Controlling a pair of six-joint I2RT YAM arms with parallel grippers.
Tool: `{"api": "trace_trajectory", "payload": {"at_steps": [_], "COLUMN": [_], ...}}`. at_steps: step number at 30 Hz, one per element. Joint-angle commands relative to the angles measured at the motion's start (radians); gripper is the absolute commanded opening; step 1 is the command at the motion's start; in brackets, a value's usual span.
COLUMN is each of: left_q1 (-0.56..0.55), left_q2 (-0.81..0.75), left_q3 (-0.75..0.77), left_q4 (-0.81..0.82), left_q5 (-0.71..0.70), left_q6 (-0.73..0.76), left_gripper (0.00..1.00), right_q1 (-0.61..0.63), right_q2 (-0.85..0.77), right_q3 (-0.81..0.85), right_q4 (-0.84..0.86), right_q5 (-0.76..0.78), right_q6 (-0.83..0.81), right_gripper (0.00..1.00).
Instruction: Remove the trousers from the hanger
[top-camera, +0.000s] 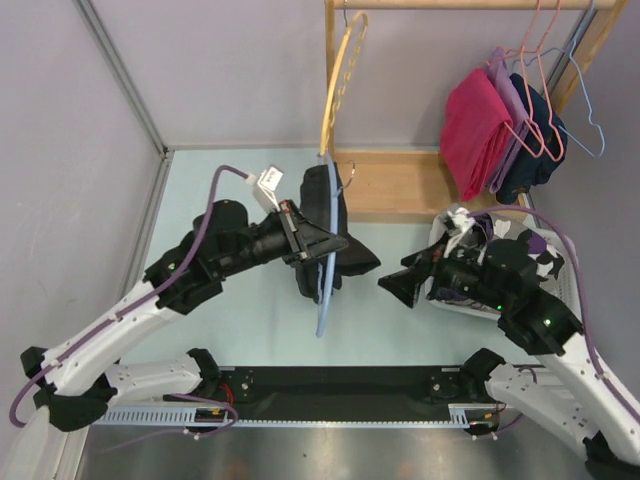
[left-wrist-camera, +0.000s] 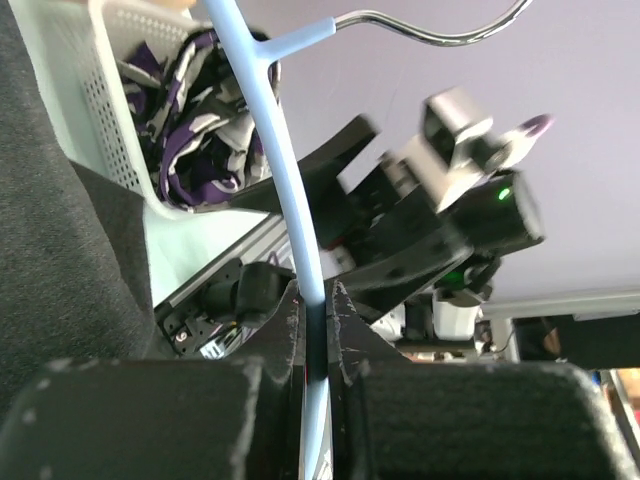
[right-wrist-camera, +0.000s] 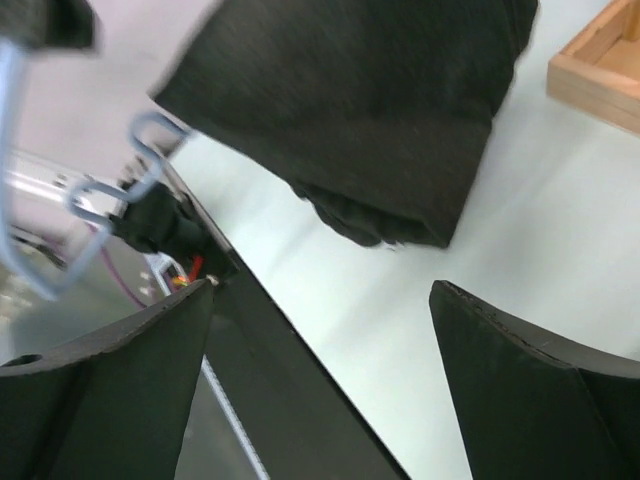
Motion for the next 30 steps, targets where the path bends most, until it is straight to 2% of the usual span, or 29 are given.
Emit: {"api": "trace_trajectory", "payload": {"at_steps": [1, 2, 3, 5, 6, 9, 15, 21, 23, 24, 26, 30], "left_q1": [0.042, 0.053, 0.059, 0.076, 0.082, 0.093, 0.100, 0.108, 0.111, 0.111, 0.116, 0.133], "left_q2": [-0.098, -0.115, -0.121, -0.132, -0.141, -0.149, -0.170, -0.201, -0.207, -0.209, -0.215, -0.215], "left_q3": [0.023, 0.023, 0.023, 0.020, 0.021, 0.029, 0.034, 0.020, 0.017, 0.018, 0.017, 0.012], "left_q4": [0.095, 0.091, 0.080, 0.077, 0.077, 0.078, 0.074, 0.071, 0.072, 0.072, 0.065, 0.061], "left_q5": [0.024, 0.030, 0.041, 0.066, 0.092, 0.132, 0.182, 0.208, 0.218, 0.219, 0.216, 0.218], "left_q6": [-0.019, -0.028, -0.038, -0.071, -0.082, -0.107, -0.125, -0.134, -0.137, -0.133, -0.130, -0.114], "left_gripper": [0.00, 0.01, 0.00, 0.00, 0.00, 0.00, 0.00, 0.00, 0.00, 0.00, 0.01, 0.00], "right_q1": [0.237, 0.356, 0.410, 0.575, 0.634, 0.754, 0.771, 0.773, 0.771, 0.771, 0.777, 0.799], "right_q2": [0.089, 0.104, 0.145, 0.196, 0.240, 0.307, 0.417, 0.446, 0.454, 0.454, 0.450, 0.427], "right_q3": [0.070, 0.076, 0.084, 0.101, 0.104, 0.101, 0.113, 0.134, 0.137, 0.142, 0.145, 0.136], "right_q4": [0.071, 0.100, 0.112, 0.163, 0.184, 0.295, 0.422, 0.453, 0.453, 0.450, 0.424, 0.363], "right_q5": [0.297, 0.333, 0.452, 0.554, 0.666, 0.837, 0.953, 0.938, 0.935, 0.928, 0.907, 0.878], "right_q6": [-0.092, -0.102, -0.131, -0.170, -0.191, -0.288, -0.337, -0.380, -0.378, -0.372, -0.352, -0.236], "right_gripper": [0.98, 0.99, 1.00, 1.00, 1.00, 1.00, 1.00, 0.99, 0.95, 0.88, 0.85, 0.86]}}
